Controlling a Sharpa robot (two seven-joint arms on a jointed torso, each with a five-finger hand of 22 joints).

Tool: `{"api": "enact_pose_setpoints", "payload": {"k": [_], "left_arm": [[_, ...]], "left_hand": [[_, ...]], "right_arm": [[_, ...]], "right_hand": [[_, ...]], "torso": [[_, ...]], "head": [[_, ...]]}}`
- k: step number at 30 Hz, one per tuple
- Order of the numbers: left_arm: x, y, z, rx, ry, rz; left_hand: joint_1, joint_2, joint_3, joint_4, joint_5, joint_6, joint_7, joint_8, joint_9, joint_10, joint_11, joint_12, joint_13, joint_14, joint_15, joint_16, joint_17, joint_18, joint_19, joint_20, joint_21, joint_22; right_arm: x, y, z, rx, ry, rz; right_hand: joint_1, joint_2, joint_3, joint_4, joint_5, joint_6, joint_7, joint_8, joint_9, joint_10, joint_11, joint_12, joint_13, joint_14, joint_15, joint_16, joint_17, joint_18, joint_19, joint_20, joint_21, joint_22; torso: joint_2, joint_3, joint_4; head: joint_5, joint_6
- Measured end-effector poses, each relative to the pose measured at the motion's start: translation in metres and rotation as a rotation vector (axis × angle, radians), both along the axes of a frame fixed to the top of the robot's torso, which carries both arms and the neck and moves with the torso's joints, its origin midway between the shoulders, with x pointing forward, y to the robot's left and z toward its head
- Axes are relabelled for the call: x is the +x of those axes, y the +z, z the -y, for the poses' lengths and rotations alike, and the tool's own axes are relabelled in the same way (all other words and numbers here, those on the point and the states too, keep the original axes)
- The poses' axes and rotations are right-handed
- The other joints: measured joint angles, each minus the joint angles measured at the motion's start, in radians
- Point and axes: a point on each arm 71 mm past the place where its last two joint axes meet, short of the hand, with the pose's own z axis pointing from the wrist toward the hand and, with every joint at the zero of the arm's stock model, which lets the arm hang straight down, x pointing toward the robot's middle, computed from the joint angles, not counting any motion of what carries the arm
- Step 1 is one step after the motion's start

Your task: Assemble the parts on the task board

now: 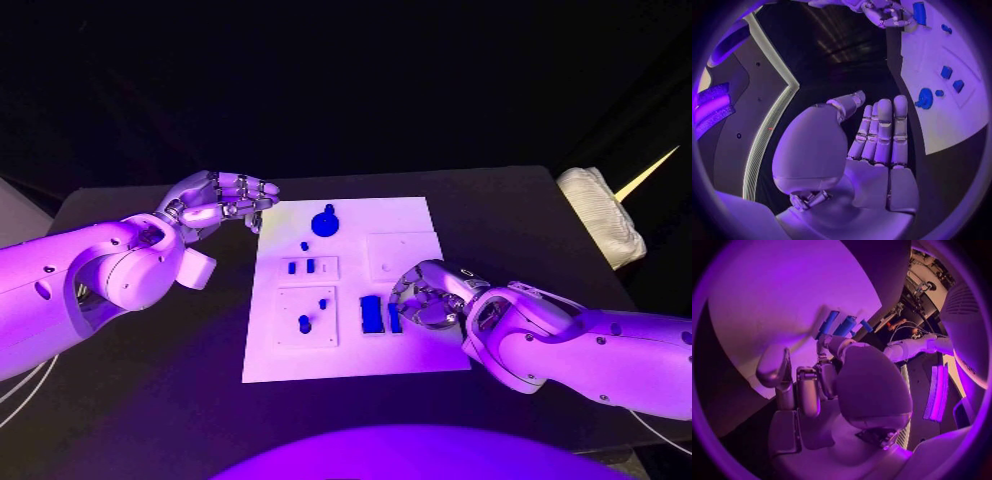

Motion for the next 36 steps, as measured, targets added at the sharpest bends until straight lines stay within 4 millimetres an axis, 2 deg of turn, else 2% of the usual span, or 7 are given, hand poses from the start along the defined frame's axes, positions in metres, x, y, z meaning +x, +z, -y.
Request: {"api": "enact_pose_setpoints", "payload": {"k": [4, 8, 16, 19, 23, 26, 36], "left_arm": [[0.0001, 0.0, -0.0002, 0.0, 0.0, 0.0], [0.0001, -0.0001, -0.0002, 0.001, 0.0, 0.0], [0.0001, -0.0001, -0.0002, 0.001, 0.001, -0.001], [0.0001, -0.0001, -0.0002, 0.001, 0.0, -0.001], [0.0001, -0.0001, -0.0001, 0.001, 0.0, -0.001], [0.0001, -0.0001, -0.0001, 0.002, 0.0, -0.001], [0.0, -0.0001, -0.0001, 0.002, 0.0, -0.001]], "left_hand": [[0.0, 0.0, 0.0, 0.0, 0.0, 0.0, 0.0, 0.0, 0.0, 0.0, 0.0, 0.0, 0.0, 0.0, 0.0, 0.0, 0.0, 0.0, 0.0, 0.0, 0.0, 0.0], [0.0, 0.0, 0.0, 0.0, 0.0, 0.0, 0.0, 0.0, 0.0, 0.0, 0.0, 0.0, 0.0, 0.0, 0.0, 0.0, 0.0, 0.0, 0.0, 0.0, 0.0, 0.0], [0.0, 0.0, 0.0, 0.0, 0.0, 0.0, 0.0, 0.0, 0.0, 0.0, 0.0, 0.0, 0.0, 0.0, 0.0, 0.0, 0.0, 0.0, 0.004, -0.004, 0.0, 0.0], [0.0, 0.0, 0.0, 0.0, 0.0, 0.0, 0.0, 0.0, 0.0, 0.0, 0.0, 0.0, 0.0, 0.0, 0.0, 0.0, 0.0, 0.0, 0.004, -0.004, 0.0, 0.0], [0.0, 0.0, 0.0, 0.0, 0.0, 0.0, 0.0, 0.0, 0.0, 0.0, 0.0, 0.0, 0.0, 0.0, 0.0, 0.0, 0.0, 0.0, 0.004, -0.004, 0.0, 0.0], [0.0, 0.0, 0.0, 0.0, 0.0, 0.0, 0.0, 0.0, 0.0, 0.0, 0.0, 0.0, 0.0, 0.0, 0.0, 0.0, -0.001, 0.0, 0.004, -0.004, 0.0, 0.0], [0.0, 0.0, 0.0, 0.0, 0.0, 0.0, 0.0, 0.0, 0.0, 0.0, 0.0, 0.0, 0.0, 0.0, 0.0, 0.0, -0.001, 0.0, 0.004, -0.004, 0.0, 0.0]], "right_arm": [[-0.001, 0.0005, 0.0001, 0.004, 0.001, 0.002], [-0.0018, 0.0013, -0.0001, 0.012, 0.001, 0.007], [-0.0024, 0.0028, -0.0003, 0.025, 0.002, 0.018], [-0.0025, 0.0029, -0.0006, 0.028, 0.004, 0.019], [-0.0022, 0.0027, -0.0009, 0.029, 0.005, 0.018], [-0.0017, 0.0022, -0.0006, 0.027, 0.004, 0.017], [0.0014, -0.0006, 0.0003, 0.006, 0.008, 0.012]], "right_hand": [[-0.025, -0.017, 0.004, 0.004, 0.021, -0.003, 0.003, -0.007, -0.006, 0.0, 0.0, 0.0, 0.0, 0.0, 0.0, 0.0, 0.0, 0.0, 0.0, 0.0, -0.007, 0.001], [-0.04, -0.022, 0.008, 0.008, 0.039, -0.01, 0.01, -0.015, -0.011, 0.002, 0.002, -0.006, 0.0, 0.0, 0.001, 0.0, 0.0, 0.0, -0.004, 0.004, -0.013, 0.001], [-0.051, -0.022, 0.014, 0.014, 0.055, -0.011, 0.011, -0.017, -0.013, 0.004, 0.004, -0.006, 0.0, 0.004, 0.004, 0.0, 0.0, 0.0, -0.004, 0.004, -0.017, 0.001], [-0.051, -0.022, 0.022, 0.005, 0.057, -0.01, 0.01, -0.017, -0.013, 0.004, 0.004, -0.006, 0.0, 0.004, 0.004, 0.0, 0.0, 0.0, -0.004, 0.004, -0.017, 0.001], [-0.05, -0.022, 0.036, -0.009, 0.028, 0.005, -0.001, -0.013, -0.012, 0.004, 0.004, -0.006, 0.0, 0.004, 0.004, 0.0, 0.0, 0.0, -0.004, 0.004, -0.017, 0.001], [-0.041, -0.012, 0.041, -0.023, 0.002, 0.013, -0.006, -0.006, -0.009, 0.004, 0.004, -0.006, 0.0, 0.004, 0.004, 0.0, 0.0, 0.0, -0.004, 0.004, -0.014, 0.001], [-0.028, 0.001, 0.039, -0.046, -0.057, 0.041, -0.016, 0.018, 0.0, 0.0, 0.0, -0.001, 0.0, 0.0, 0.0, 0.0, 0.0, 0.0, 0.0, 0.0, -0.007, 0.0]], "torso": [[0.0, 0.0, 0.0], [0.0, 0.0002, -0.0001], [0.0, 0.0002, 0.0], [0.0, 0.0001, 0.0], [0.0, -0.0004, 0.0], [0.0, -0.0004, 0.0], [0.0, -0.0009, 0.0006]], "head": [[0.0, 0.001], [0.0, 0.002], [-0.001, 0.002], [-0.001, 0.002], [-0.001, 0.002], [-0.001, 0.001], [-0.001, -0.002]]}}
